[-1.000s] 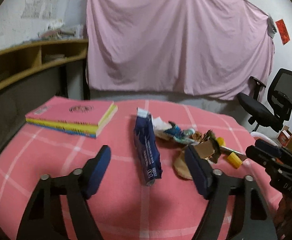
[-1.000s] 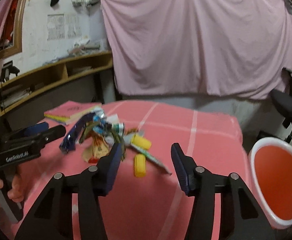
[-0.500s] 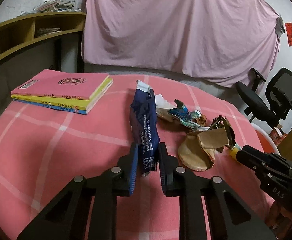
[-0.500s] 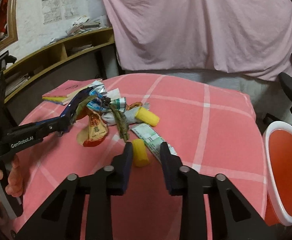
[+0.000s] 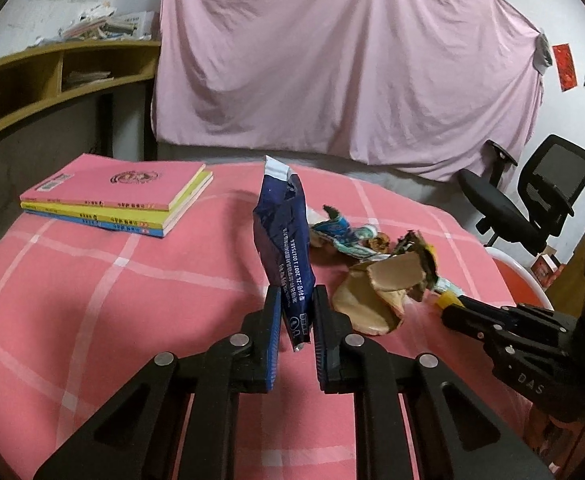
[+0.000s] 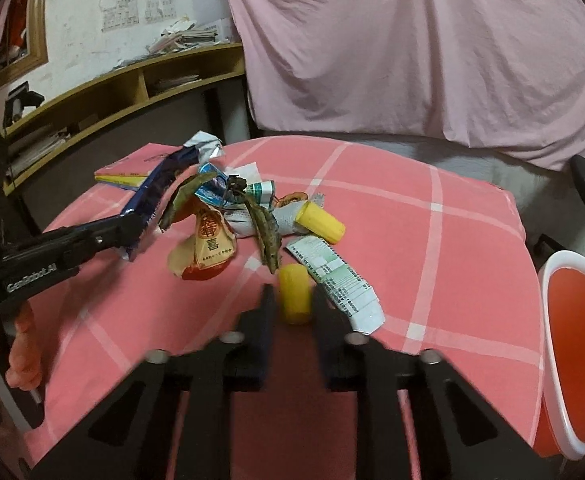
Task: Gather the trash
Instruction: 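Lift both held items and carry them over the orange bucket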
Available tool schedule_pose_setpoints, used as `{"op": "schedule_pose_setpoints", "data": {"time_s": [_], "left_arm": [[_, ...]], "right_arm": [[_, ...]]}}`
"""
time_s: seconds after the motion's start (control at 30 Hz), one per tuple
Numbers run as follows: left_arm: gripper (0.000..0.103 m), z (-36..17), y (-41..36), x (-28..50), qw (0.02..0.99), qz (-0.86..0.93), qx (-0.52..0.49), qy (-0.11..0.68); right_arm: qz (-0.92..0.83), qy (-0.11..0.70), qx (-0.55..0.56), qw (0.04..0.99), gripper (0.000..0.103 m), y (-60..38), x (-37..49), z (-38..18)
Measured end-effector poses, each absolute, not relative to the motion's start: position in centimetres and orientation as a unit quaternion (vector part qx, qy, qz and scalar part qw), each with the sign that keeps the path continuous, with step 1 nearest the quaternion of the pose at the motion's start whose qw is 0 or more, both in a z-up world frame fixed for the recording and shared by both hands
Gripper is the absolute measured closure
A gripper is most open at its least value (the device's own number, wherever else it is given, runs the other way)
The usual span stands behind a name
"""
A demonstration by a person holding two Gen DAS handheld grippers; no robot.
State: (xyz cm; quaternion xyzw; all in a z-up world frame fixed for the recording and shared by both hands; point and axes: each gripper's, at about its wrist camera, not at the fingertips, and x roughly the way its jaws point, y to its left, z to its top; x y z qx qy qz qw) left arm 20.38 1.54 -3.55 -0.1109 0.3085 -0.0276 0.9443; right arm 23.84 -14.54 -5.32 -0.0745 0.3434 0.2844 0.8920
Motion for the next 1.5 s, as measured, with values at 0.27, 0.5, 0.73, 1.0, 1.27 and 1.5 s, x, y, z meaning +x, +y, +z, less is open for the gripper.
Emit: {"op": "schedule_pose_setpoints", "data": {"time_s": [0.27, 0.5, 0.73, 1.0, 1.27, 1.5], "left_arm": [[0.091, -2.3, 0.4, 18.2, 0.965, -0.034, -0.089, 0.244], [0.091, -1.2, -1.9, 15.3, 0.986, -0.031, -0.024, 0.160], [0.091, -1.2, -4.0, 14.2, 0.991, -0.028, 0.045, 0.119], [0.091, -1.6, -5.5, 13.7, 0.993, -0.033, 0.060, 0.093], [0.091, -1.4, -6.2, 13.5, 0.994, -0.030, 0.067, 0.085], [0.091, -1.1, -6.7, 13.6, 0.994, -0.042, 0.061, 0.081]], "right_arm": [[0.288, 0.287, -0.071, 0.911, 0.090, -15.0, 22.0, -4.2], [0.290, 0.203, -0.044, 0.934, 0.090, -16.7, 19.9, -2.2], [0.280, 0.130, -0.044, 0.950, 0.090, -17.4, 17.7, -0.9], [0.265, 0.075, -0.026, 0.961, 0.090, -18.7, 16.0, -0.1], [0.263, 0.064, -0.013, 0.963, 0.090, -19.2, 15.5, 0.0], [0.256, 0.046, -0.009, 0.965, 0.090, -19.7, 14.8, 0.1]]}}
